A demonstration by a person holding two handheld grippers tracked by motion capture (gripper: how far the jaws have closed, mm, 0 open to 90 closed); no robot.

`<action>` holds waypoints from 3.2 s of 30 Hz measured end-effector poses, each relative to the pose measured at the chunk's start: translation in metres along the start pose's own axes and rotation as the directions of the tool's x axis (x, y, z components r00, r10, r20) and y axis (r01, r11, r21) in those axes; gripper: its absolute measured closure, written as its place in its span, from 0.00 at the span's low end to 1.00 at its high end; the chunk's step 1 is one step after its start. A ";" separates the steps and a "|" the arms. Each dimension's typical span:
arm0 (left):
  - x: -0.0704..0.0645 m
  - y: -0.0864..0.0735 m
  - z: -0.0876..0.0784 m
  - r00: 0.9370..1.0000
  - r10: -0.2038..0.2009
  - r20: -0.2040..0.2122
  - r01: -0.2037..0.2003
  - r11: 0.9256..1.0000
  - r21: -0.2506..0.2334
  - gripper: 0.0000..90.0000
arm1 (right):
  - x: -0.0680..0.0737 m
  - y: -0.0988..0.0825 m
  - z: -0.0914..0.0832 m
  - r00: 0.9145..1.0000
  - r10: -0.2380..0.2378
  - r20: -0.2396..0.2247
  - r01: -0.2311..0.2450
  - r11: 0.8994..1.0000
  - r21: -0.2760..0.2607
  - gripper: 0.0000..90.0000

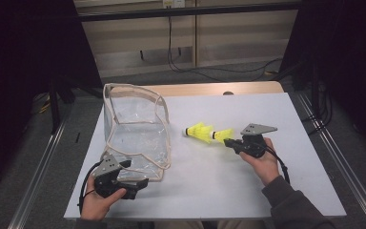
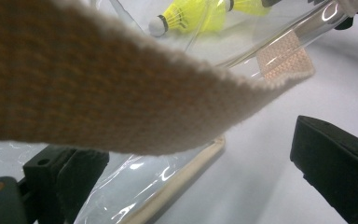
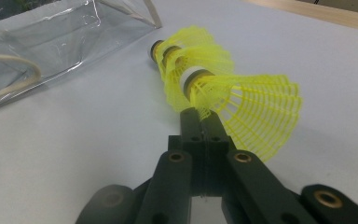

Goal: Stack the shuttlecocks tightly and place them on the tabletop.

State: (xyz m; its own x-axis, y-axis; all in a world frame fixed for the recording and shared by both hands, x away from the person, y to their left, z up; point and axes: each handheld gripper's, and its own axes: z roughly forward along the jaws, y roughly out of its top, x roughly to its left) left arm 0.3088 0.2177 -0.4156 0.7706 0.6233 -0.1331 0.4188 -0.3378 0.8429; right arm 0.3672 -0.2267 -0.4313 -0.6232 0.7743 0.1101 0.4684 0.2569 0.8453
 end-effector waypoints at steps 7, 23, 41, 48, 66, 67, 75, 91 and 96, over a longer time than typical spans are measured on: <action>0.000 0.000 0.000 1.000 0.000 0.000 0.000 1.000 0.000 0.05 | 0.000 0.000 0.004 1.000 0.008 -0.001 -0.008 1.000 -0.002 1.00; 0.000 0.000 0.000 1.000 0.000 0.001 0.000 1.000 0.000 0.05 | 0.001 0.004 0.010 1.000 0.009 -0.003 -0.009 1.000 0.000 1.00; 0.000 0.000 0.000 1.000 -0.001 0.001 0.001 1.000 -0.003 0.05 | 0.002 0.006 0.017 1.000 0.008 -0.002 -0.008 1.000 0.006 1.00; 0.000 0.000 0.000 1.000 0.000 0.001 0.000 1.000 -0.003 0.05 | 0.004 0.007 0.021 1.000 0.013 -0.003 -0.013 1.000 0.010 1.00; 0.000 0.000 0.000 1.000 0.000 0.001 0.000 1.000 0.000 0.05 | 0.007 0.011 0.027 1.000 0.003 -0.006 -0.003 1.000 0.019 1.00; 0.000 0.000 0.000 1.000 0.000 0.001 0.000 1.000 -0.002 0.05 | 0.007 0.011 0.027 1.000 0.003 -0.006 -0.003 1.000 0.019 1.00; 0.000 0.000 0.000 1.000 0.000 0.001 0.000 1.000 0.001 0.05 | 0.008 0.012 0.029 1.000 0.001 -0.009 0.000 1.000 0.017 1.00; 0.000 0.000 0.000 1.000 0.001 0.001 -0.001 1.000 0.002 0.05 | 0.010 0.013 0.033 1.000 0.001 -0.006 -0.001 1.000 0.019 1.00; 0.000 0.000 0.000 1.000 0.001 0.002 -0.001 1.000 0.000 0.05 | 0.009 0.013 0.034 1.000 0.003 -0.002 -0.003 1.000 0.022 1.00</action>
State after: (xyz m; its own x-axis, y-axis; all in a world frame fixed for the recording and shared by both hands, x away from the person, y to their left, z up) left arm 0.3090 0.2180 -0.4157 0.7718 0.6216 -0.1334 0.4180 -0.3380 0.8432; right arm 0.3888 -0.1965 -0.4372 -0.6232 0.7737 0.1142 0.4839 0.2668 0.8335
